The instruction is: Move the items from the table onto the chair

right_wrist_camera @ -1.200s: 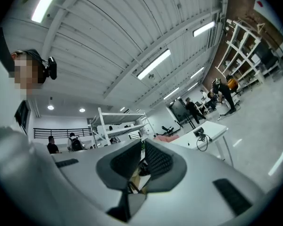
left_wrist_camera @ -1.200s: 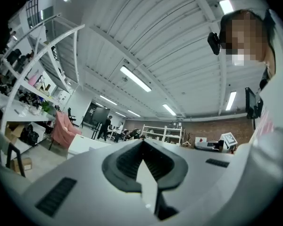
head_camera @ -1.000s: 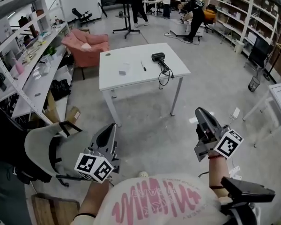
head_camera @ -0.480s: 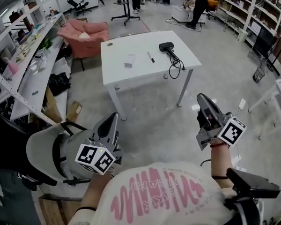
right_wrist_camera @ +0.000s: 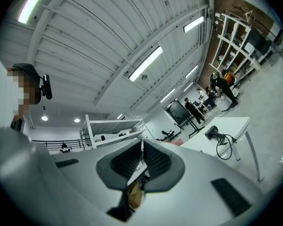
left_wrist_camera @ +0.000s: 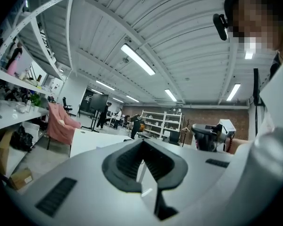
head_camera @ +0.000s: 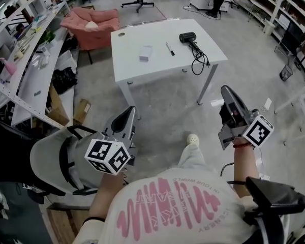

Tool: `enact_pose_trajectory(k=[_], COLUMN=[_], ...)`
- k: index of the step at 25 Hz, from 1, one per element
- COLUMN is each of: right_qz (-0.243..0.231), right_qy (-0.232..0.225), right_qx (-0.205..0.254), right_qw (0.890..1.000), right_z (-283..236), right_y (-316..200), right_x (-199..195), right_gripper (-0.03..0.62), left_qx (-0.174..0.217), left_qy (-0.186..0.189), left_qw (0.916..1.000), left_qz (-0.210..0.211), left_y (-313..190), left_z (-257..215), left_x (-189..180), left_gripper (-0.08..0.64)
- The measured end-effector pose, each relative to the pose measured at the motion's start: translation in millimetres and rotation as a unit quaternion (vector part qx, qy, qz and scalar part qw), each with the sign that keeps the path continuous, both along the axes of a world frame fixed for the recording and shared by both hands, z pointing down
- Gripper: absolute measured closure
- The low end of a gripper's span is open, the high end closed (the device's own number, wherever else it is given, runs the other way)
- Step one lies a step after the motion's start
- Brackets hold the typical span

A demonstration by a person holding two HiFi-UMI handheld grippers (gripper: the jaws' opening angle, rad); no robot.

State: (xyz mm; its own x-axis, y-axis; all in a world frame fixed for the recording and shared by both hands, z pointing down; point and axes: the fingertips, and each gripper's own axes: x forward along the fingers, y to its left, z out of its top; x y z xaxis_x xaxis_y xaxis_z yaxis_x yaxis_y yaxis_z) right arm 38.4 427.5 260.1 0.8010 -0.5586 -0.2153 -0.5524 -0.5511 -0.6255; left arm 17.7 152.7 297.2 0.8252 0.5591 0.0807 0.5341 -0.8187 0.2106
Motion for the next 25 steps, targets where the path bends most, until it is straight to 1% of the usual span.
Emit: enact_pose_trajectory(k=[3, 5, 7, 9, 14, 18, 21, 25], right_qz=[0.001, -0.001, -0.008, -0.019, -0.046, -0.073, -0.080, -0.097], right_qy=[-0.008, -0.018, -0.020, -0.014, -0.017, -0.028, -0.024, -0.034], right_qx=[0.003, -0.013, -0.042, -0.060, -0.073, -0.085, -0.093, -0.107], right_qw=[1.000, 1.000, 0.999, 0.998, 0.996, 0.993, 0.992, 0.989], right_z=[7, 15, 20, 21, 23, 30, 28, 27], right_y=[-2, -6, -13, -20, -30, -42, -46, -48], right_x=[10, 19, 30, 42, 80, 120, 159, 212], right_gripper=[0.575, 0.574, 0.574, 0.574, 0.575, 0.575, 0.575, 0.575], left_qx=[-0.010, -0.021, -0.020, -0.012, -0.014, -0.010, -0.013, -0.010], left_qy=[0.015, 0.018, 0.011, 0.002, -0.008, -0.009, -0.012, -0.027], left_qw=[0.9998, 0.9995, 0.9996, 0.9998, 0.9991, 0.9980, 0.9967, 0.9954], left_qz=[-0.012, -0.017, -0.016, -0.018, -0.039, -0.063, -0.080, -0.091], left_y=[0, 1, 1, -1, -8, -18, -23, -18], left_z=[-4, -3, 1, 4, 2, 1, 3, 7], left_x=[5, 11, 16, 22, 44, 72, 102, 144], left_gripper=[0.549, 0.549, 0.549, 0.549, 0.549, 0.549, 0.549, 0.550])
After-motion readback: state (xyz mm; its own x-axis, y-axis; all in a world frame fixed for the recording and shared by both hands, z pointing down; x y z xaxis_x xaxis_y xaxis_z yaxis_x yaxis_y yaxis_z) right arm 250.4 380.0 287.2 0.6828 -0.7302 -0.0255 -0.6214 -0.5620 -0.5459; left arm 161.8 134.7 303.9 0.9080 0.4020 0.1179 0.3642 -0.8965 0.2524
